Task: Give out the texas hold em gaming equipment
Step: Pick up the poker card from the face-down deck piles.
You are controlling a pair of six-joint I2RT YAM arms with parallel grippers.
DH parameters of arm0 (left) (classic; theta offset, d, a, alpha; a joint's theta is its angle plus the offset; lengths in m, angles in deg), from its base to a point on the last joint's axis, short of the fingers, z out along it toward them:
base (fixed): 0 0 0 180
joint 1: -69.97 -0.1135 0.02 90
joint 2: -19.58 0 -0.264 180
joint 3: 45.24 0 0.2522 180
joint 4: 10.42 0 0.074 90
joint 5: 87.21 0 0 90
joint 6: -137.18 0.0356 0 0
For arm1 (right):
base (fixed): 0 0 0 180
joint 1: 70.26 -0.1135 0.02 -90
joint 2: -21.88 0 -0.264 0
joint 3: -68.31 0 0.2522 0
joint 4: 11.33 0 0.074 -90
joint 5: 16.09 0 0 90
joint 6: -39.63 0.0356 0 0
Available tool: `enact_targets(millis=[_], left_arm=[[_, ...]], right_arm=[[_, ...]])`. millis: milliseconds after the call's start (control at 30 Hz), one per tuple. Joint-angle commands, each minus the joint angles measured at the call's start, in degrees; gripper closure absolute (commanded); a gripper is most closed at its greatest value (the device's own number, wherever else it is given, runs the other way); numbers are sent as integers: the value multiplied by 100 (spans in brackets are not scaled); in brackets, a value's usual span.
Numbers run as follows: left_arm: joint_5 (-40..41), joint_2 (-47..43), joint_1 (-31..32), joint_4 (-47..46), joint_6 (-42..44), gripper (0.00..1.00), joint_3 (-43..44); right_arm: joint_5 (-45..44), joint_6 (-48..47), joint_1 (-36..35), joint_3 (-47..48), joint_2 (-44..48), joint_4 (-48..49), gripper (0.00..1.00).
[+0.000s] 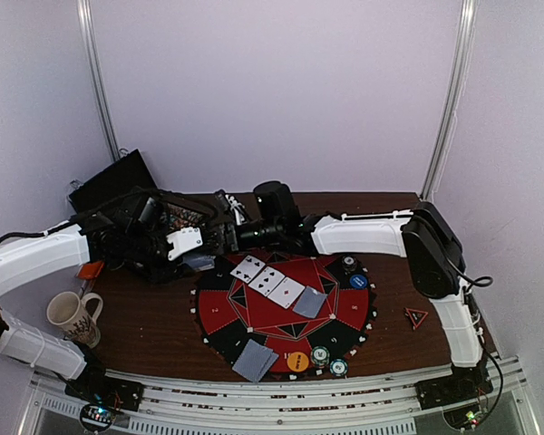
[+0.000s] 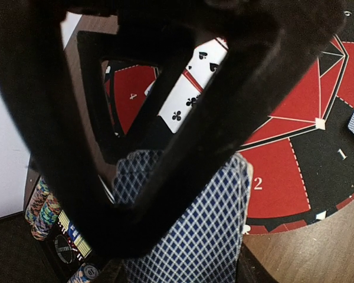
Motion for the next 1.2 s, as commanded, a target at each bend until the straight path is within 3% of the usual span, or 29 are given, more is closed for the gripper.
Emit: enact_targets(millis=[0,233,467,800,1167], left_arm=[[-28,28,22,-209,36,53,205],[-34,51,16,-212,54,53,188],[-57,46,22,-218,80,53,185],[-11,41,20,-244,69,53,141],[6,52,21,-266,57,53,119]], right_arm=[[98,-269,-9,169,-151,-188,30],[212,-764,-42,304,-243,-612,28],[-513,-1135,-42,964,-543,-1753,34],[-1118,-1816,-38,874,-72,-2396,51],[-1394,-2093,-42,700,348,-2683,79]])
